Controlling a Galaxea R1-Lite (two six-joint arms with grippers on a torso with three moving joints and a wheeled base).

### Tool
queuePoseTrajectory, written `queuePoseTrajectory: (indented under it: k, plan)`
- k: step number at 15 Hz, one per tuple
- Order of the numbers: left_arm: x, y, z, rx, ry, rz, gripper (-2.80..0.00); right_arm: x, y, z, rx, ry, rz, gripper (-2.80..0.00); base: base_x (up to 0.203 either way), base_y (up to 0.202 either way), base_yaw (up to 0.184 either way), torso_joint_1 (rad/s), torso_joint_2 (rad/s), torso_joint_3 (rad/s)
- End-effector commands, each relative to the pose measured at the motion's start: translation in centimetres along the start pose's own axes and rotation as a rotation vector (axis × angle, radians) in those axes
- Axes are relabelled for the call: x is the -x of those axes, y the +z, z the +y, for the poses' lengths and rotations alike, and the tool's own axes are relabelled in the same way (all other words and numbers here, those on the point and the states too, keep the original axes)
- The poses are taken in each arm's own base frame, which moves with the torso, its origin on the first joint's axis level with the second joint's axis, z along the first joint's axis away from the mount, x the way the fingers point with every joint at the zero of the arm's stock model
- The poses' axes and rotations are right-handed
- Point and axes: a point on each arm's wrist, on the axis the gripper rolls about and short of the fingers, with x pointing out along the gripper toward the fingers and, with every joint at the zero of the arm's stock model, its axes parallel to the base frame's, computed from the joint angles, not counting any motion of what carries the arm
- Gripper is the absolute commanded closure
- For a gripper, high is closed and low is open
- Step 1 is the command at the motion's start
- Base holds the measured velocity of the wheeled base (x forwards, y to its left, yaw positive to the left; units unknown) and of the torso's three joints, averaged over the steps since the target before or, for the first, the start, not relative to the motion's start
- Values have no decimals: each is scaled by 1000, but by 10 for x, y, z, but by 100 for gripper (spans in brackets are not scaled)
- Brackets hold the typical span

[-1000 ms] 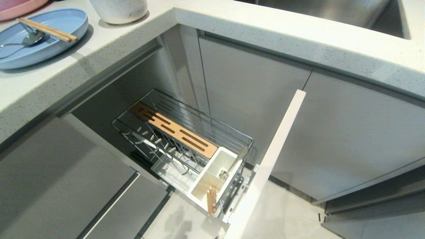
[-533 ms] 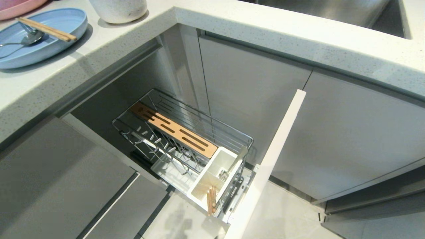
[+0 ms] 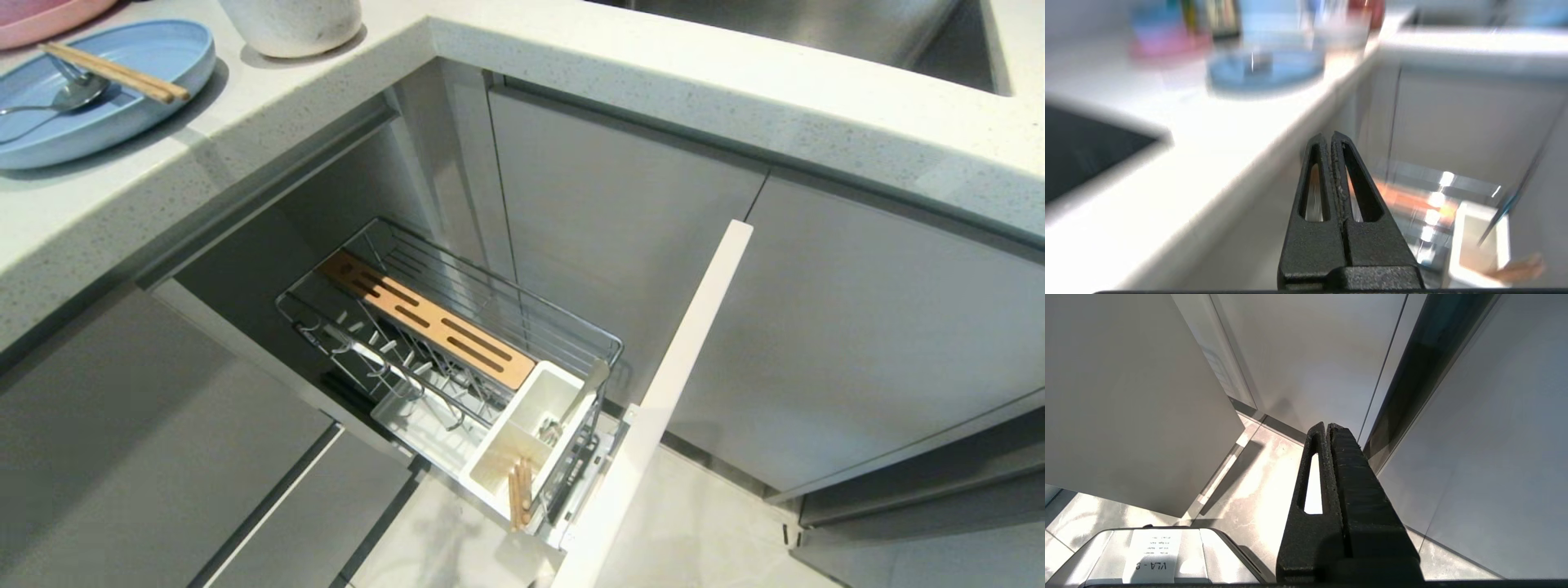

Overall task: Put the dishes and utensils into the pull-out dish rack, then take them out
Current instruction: Pick up the chopsticks and place it in the cupboard

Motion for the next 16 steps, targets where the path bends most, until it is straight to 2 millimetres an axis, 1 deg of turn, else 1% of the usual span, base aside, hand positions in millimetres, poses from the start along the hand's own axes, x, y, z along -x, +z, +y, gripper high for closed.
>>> queuePoseTrajectory:
  k: [1, 2, 4, 5, 6, 9, 10, 12, 14, 16]
  plan:
    - [-30, 53, 7, 2, -43, 18, 0, 0, -1, 0, 0, 1, -3, 0, 0, 0, 0, 0, 0, 0]
    - [-47, 66, 9, 5, -59, 29, 0, 0, 0, 0, 0, 0, -4, 0, 0, 0, 0, 0, 0, 0]
    - [-89, 90, 14, 31, -76, 25, 0, 0, 0, 0, 0, 0, -3, 0, 0, 0, 0, 0, 0, 0]
    - [-108, 98, 16, 46, -72, 26, 0, 0, -1, 0, 0, 1, -3, 0, 0, 0, 0, 0, 0, 0]
    - [-128, 101, 17, 71, -62, 41, 0, 0, 0, 0, 0, 0, -3, 0, 0, 0, 0, 0, 0, 0]
    - [-193, 101, 23, 161, -38, 95, 0, 0, 0, 0, 0, 1, -3, 0, 0, 0, 0, 0, 0, 0]
    - [-215, 99, 25, 228, -19, 110, 0, 0, 0, 0, 0, -1, -4, 0, 0, 0, 0, 0, 0, 0]
    - [-251, 98, 27, 403, 29, 124, 0, 0, -1, 0, 0, 0, -3, 0, 0, 0, 0, 0, 0, 0]
    - [-272, 94, 23, 511, 44, 169, 0, 0, 0, 0, 0, -1, -3, 0, 0, 0, 0, 0, 0, 0]
    - [-292, 90, 18, 593, 110, 212, 0, 0, 0, 0, 0, 0, -3, 0, 0, 0, 0, 0, 0, 0]
